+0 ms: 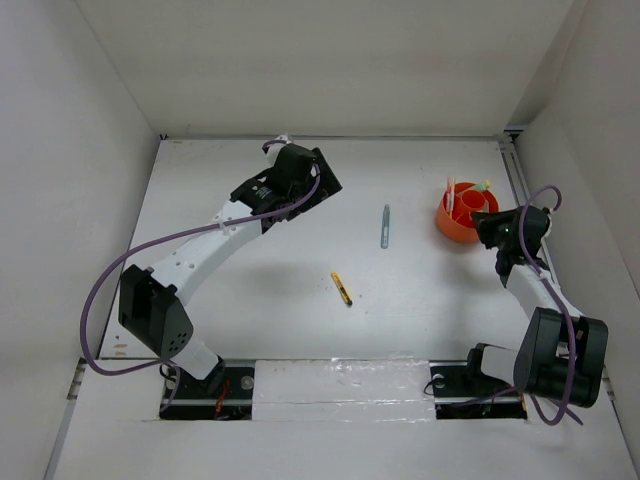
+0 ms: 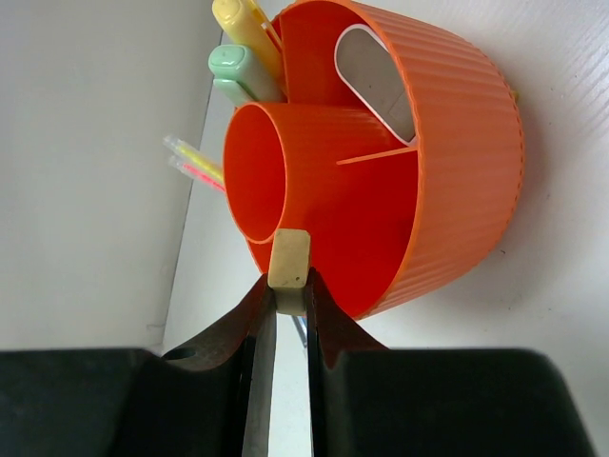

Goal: Sort the stationery into containers
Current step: Place the stationery in the storage box, then pick up the stationery from the center of the board.

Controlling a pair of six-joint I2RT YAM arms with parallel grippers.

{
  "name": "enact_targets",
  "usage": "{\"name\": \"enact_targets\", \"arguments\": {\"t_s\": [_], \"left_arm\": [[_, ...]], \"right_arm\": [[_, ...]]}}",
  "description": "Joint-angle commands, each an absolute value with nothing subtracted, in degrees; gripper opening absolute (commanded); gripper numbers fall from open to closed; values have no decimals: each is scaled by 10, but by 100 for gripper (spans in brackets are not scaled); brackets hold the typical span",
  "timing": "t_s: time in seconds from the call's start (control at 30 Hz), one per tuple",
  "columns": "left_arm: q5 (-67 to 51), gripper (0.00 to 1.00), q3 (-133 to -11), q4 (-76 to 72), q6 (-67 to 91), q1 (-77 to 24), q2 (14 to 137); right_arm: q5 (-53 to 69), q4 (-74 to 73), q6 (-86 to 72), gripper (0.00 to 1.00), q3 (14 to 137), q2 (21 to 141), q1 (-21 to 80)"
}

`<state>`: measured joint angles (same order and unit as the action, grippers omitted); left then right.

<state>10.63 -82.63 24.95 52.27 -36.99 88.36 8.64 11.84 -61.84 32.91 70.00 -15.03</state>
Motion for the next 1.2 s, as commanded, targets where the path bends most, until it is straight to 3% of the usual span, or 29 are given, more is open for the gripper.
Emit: {"name": "enact_targets", "arguments": {"t_s": [0.0,0.3,0.5,0.7,0.73,0.8,0.83,1.03,1.17], "left_arm": [[106,99,-834,232,509,-369,878],[106,99,-834,227,509,-369,878],[106,99,-834,227,509,-369,878],[106,99,-829,227,509,-369,878],[106,99,-829,227,509,-369,878],[101,99,-829,227,509,-369,878],[101,99,-829,227,509,-369,883],[114,99,-829,233,509,-374,883],[175,99,-841,273,533,-403,883]], "right_arm": [[90,162,-629,0,333,706,-156],[90,162,-629,5,328,712,-163],[96,162,-629,27,328,718,-168],[108,162,-623,43,334,725,-168],[108,162,-617,51,334,725,-168],[122,162,-617,55,339,725,-168],[122,162,-617,62,339,725,-168],[127,162,-604,66,339,676,-168],[103,106,-530,69,371,625,-114]]}}
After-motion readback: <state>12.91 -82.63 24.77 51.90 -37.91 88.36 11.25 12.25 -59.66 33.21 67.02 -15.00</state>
